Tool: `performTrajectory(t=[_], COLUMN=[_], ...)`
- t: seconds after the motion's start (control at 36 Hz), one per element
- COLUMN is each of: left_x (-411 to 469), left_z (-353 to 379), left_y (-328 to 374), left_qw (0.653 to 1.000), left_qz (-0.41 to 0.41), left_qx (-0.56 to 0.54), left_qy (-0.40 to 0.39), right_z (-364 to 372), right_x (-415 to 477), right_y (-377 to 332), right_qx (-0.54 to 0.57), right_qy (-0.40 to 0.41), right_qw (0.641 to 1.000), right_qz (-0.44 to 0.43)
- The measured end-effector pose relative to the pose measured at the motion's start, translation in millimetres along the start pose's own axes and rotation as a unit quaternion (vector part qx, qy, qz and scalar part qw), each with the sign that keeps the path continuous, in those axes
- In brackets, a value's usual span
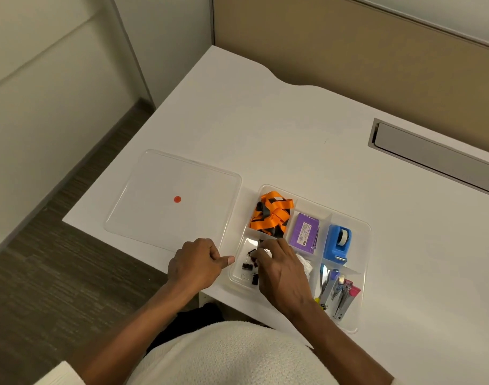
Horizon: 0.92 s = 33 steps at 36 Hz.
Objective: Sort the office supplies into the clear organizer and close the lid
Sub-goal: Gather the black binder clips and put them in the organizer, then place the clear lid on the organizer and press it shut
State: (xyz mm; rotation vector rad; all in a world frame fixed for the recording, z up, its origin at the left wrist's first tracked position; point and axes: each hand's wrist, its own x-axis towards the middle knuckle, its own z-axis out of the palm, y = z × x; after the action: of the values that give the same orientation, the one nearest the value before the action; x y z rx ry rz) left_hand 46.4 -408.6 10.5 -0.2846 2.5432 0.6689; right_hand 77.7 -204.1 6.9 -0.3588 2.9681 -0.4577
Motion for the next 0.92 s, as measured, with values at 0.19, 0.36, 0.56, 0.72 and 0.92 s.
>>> performTrajectory(t=[0.19, 0.36, 0.56, 0.72, 0.92], left_x=[4, 26, 68, 98, 120], left_z=[-18, -59, -111, -128, -128], left_y=[-4, -27, -65, -81, -83], left_qw=[0.999, 0.996, 0.985, 0.984, 0.982], left_qz=[-0.007, -0.052, -0.075, -0.081, -0.086], left_qx=[0.027, 0.015, 0.038, 0.065, 0.069], left_qy=[0.028, 0.075, 0.149, 0.146, 0.154], right_z=[-17, -31, -25, 3, 28], right_x=[14, 41, 85, 112, 119], right_y=[-15, -40, -76, -93, -103], right_qx=[0.051, 0.164, 0.228, 0.153, 0.145], right_qy=[0.035, 0.029, -0.013, -0.100, -0.213], right_qw=[0.998, 0.986, 0.970, 0.973, 0.945], right_qz=[0.006, 0.018, 0.080, 0.139, 0.203])
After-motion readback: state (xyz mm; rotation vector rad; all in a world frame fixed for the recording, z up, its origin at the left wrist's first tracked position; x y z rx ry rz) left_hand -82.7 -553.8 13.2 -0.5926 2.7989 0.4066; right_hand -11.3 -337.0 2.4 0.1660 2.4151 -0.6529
